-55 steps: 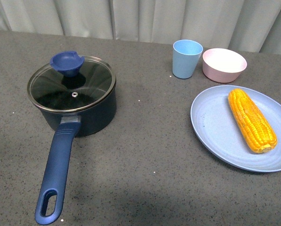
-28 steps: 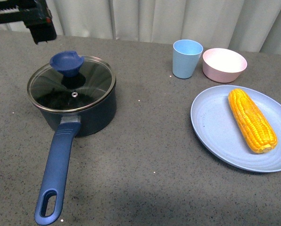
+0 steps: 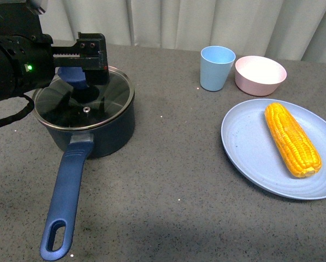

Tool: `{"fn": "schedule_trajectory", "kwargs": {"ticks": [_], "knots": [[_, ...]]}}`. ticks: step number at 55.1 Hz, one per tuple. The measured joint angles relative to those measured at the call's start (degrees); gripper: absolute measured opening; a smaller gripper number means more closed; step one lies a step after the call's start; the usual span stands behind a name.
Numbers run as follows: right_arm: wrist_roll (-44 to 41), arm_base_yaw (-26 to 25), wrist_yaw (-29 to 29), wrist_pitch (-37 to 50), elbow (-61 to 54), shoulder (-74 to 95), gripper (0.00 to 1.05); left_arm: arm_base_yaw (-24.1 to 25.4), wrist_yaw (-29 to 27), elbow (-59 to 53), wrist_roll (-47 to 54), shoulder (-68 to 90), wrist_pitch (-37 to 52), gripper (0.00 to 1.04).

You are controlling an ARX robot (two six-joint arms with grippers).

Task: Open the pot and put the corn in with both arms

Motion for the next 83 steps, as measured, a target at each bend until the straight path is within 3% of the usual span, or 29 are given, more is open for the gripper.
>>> {"fn": "schedule_trajectory", "kwargs": {"ticks": [32, 38, 44, 62, 71, 83], "knots": [[0.0, 0.0, 0.0, 0.0, 0.0, 0.0, 0.96, 0.72, 0.83, 2.14, 2.12, 4.7, 0.17, 0.98], [-0.02, 0.0, 0.0, 0.0, 0.0, 0.0, 0.96, 0.66, 1.11, 2.12, 2.43, 4.76, 0.61, 0.78], [0.0, 0.0, 0.0, 0.0, 0.0, 0.0, 0.96, 0.44, 1.11, 2.05, 2.95, 4.96, 1.49, 0.64], [0.0, 0.0, 0.0, 0.0, 0.0, 0.0, 0.96, 0.87, 0.83, 0.35, 2.99, 0.22, 1.09, 0.64], [0.0, 0.0, 0.0, 0.0, 0.0, 0.0, 0.96, 4.31, 0.35, -0.63, 1.49, -5.22, 3.72, 0.64], [0.0, 0.0, 0.0, 0.0, 0.0, 0.0, 0.96, 17.18, 2.49, -4.5, 1.49, -4.9, 10.21, 0.63]]}}
